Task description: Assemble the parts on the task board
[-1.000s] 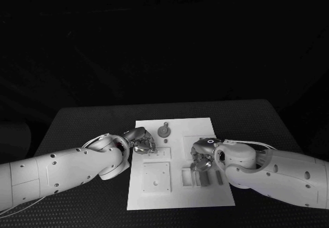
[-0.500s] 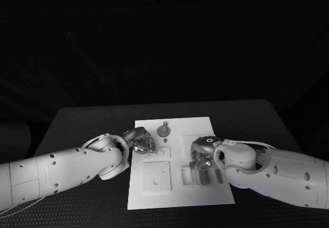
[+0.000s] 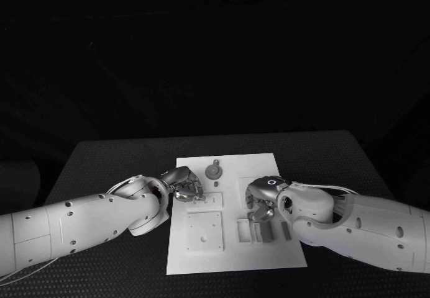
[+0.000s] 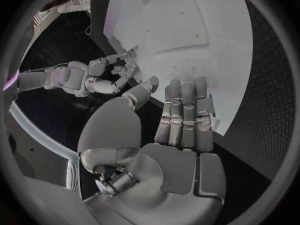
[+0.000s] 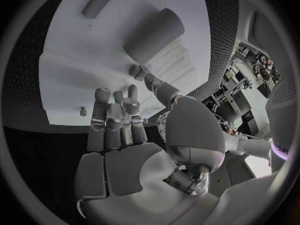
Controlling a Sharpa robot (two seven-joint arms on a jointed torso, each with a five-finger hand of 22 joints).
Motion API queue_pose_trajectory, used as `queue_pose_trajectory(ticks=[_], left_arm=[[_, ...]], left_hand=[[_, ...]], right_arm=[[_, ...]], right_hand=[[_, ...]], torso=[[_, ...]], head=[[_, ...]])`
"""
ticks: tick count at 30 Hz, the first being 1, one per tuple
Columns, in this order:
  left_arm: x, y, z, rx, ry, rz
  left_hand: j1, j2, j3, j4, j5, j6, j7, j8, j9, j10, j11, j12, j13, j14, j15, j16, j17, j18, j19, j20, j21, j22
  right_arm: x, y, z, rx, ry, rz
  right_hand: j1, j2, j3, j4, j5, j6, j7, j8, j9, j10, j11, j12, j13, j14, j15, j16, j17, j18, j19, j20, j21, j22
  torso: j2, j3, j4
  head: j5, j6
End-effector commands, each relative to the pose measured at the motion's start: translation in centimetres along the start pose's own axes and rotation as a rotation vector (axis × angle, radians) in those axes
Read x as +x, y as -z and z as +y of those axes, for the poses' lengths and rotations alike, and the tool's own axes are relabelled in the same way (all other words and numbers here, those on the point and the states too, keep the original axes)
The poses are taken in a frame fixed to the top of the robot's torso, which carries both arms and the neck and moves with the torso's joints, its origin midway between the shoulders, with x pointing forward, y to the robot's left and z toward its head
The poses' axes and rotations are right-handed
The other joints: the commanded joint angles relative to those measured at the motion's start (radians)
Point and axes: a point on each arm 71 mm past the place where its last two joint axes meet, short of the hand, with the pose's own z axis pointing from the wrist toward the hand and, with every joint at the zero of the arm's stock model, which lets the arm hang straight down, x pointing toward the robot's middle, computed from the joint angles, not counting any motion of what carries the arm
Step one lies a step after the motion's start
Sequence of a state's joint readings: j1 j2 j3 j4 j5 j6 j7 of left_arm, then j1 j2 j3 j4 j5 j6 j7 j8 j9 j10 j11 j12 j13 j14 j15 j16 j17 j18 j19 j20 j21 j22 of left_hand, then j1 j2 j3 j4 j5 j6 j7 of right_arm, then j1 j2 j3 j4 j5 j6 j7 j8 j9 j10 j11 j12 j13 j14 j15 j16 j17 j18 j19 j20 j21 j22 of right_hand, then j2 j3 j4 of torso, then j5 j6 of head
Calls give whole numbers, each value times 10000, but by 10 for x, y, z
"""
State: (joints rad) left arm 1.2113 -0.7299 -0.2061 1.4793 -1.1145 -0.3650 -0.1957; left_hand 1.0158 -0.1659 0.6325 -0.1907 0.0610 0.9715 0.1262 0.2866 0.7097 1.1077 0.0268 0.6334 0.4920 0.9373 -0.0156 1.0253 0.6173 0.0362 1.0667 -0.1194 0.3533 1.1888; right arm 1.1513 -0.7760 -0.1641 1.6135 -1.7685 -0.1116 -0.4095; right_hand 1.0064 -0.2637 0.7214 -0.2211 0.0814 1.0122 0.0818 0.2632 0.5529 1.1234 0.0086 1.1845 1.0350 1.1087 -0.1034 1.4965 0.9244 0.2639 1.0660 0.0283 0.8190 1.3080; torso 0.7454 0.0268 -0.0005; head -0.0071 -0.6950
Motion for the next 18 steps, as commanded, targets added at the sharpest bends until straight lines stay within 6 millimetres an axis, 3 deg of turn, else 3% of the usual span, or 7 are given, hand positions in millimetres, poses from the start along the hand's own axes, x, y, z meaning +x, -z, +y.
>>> queue_pose_trajectory(ticks=[1, 18], left_arm=[[1, 0, -2, 92, 36, 95], [1, 0, -2, 112, 31, 132]], left_hand=[[-26, -32, -2, 75, -60, -54, -1, 21, -15, -64, 8, -42, -17, -17, 48, -66, -17, 117, -1, 91, -68, 12], [-14, -37, -3, 80, -60, -57, 0, 25, -15, -63, 9, -43, -17, -17, 49, -65, -18, 120, 1, 92, -74, 15]], right_arm=[[-1, -1, 1, -175, 245, -119], [7, -1, 6, -738, 749, 831]], right_hand=[[25, -73, -56, 1, -29, -432, 372, -64, -17, -88, -9, -50, 15, -1, 84, -48, -17, -21, -51, 35, -67, 173], [625, -208, -45, -149, -31, -392, 379, -14, -8, -218, 5, -49, 37, -170, 112, -31, -22, -21, -198, 113, -115, 198]], torso=[[4, 3, -3], [1, 5, -5]], head=[[1, 7], [3, -50]])
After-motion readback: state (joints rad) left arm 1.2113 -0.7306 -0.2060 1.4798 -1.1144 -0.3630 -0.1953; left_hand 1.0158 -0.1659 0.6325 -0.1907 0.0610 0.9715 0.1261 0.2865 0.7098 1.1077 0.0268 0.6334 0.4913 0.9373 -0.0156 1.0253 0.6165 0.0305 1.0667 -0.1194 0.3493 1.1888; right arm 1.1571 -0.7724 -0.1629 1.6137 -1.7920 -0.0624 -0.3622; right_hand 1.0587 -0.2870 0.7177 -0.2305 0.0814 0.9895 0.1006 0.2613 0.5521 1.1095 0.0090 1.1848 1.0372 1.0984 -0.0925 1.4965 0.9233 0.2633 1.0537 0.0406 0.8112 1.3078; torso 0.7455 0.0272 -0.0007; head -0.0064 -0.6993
